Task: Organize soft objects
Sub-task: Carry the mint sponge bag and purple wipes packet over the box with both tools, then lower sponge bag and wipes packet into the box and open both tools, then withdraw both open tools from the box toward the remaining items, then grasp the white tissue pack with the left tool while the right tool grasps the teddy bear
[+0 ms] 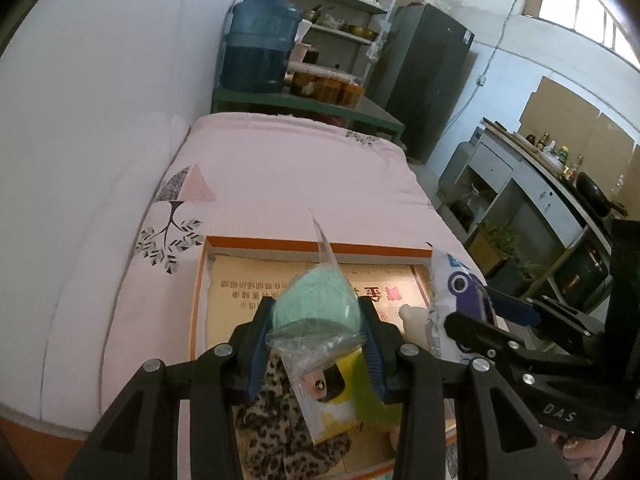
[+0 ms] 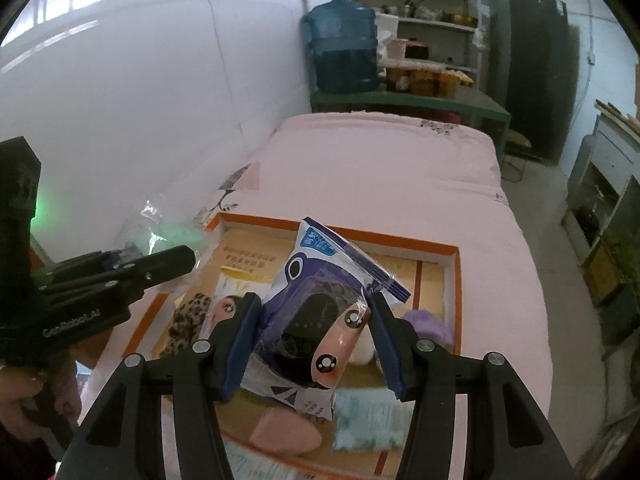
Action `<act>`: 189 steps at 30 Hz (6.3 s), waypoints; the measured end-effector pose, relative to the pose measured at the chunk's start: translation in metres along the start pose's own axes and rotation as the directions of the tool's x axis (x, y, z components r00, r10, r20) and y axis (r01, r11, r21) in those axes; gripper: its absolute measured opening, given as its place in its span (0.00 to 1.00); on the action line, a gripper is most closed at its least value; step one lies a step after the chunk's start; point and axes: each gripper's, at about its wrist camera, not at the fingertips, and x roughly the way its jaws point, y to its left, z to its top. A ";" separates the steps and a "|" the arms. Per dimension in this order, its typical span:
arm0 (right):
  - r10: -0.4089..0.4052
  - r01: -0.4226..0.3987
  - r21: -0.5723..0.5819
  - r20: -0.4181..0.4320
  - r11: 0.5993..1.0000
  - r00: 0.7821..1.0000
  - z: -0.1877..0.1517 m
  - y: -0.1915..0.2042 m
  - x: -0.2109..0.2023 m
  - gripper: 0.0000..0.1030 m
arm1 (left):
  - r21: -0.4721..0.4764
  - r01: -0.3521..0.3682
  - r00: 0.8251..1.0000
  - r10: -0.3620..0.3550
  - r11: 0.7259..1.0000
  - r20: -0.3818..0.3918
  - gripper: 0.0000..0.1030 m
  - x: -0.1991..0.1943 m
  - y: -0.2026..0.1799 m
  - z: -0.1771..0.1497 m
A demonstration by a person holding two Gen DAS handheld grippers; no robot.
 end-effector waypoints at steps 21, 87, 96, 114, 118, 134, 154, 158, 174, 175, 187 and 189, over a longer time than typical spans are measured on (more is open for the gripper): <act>0.011 -0.022 -0.102 -0.112 0.995 0.994 0.035 -0.002 0.080 0.55 | -0.067 -0.056 0.992 0.048 0.996 -0.119 0.40 0.061 0.034 0.015; 0.019 -0.023 -0.051 -0.083 0.998 0.996 -0.005 0.018 0.037 0.68 | -0.045 -0.093 0.995 0.094 0.995 0.027 0.59 -0.028 0.015 -0.025; 0.030 -0.032 -0.040 -0.062 0.999 0.998 -0.022 0.023 0.010 0.69 | -0.022 -0.099 0.991 0.101 0.995 0.084 0.59 -0.060 0.000 -0.043; 0.041 -0.041 -0.044 -0.005 0.998 0.999 -0.063 0.036 -0.048 0.69 | -0.009 -0.090 0.987 0.091 0.996 0.133 0.59 -0.108 -0.017 -0.085; 0.053 -0.053 -0.034 0.003 0.998 0.999 -0.072 0.038 -0.059 0.69 | -0.006 -0.088 0.987 0.088 0.996 0.136 0.59 -0.116 -0.019 -0.096; 0.107 -0.109 -0.052 -0.032 0.993 0.994 -0.121 0.037 -0.088 0.72 | -0.015 -0.075 0.991 0.076 0.997 0.111 0.59 -0.130 -0.011 -0.142; 0.137 -0.251 -0.425 -0.281 0.870 0.950 -0.173 0.069 -0.018 0.75 | 0.006 -0.058 0.997 0.057 0.998 0.048 0.59 -0.108 -0.010 -0.155; 0.147 -0.257 -0.377 -0.296 0.890 0.944 -0.174 0.065 -0.010 0.54 | 0.053 -0.030 0.999 0.030 0.998 0.015 0.59 -0.095 -0.018 -0.155; 0.184 -0.247 -0.268 -0.238 0.931 0.954 -0.203 0.044 -0.063 0.37 | 0.105 0.071 0.992 -0.059 0.992 -0.111 0.59 -0.018 -0.051 -0.147; 0.187 -0.248 -0.261 -0.237 0.933 0.953 -0.204 0.042 -0.066 0.37 | 0.094 0.070 0.991 -0.059 0.993 -0.119 0.59 -0.012 -0.051 -0.147; 0.206 -0.255 -0.204 -0.234 0.945 0.950 -0.211 0.031 -0.064 0.38 | 0.061 0.137 0.987 -0.131 0.989 -0.094 0.22 -0.006 -0.056 -0.162; 0.209 -0.255 -0.196 -0.230 0.947 0.951 -0.210 0.031 -0.063 0.38 | 0.060 0.143 0.988 -0.138 0.988 -0.074 0.19 -0.012 -0.055 -0.164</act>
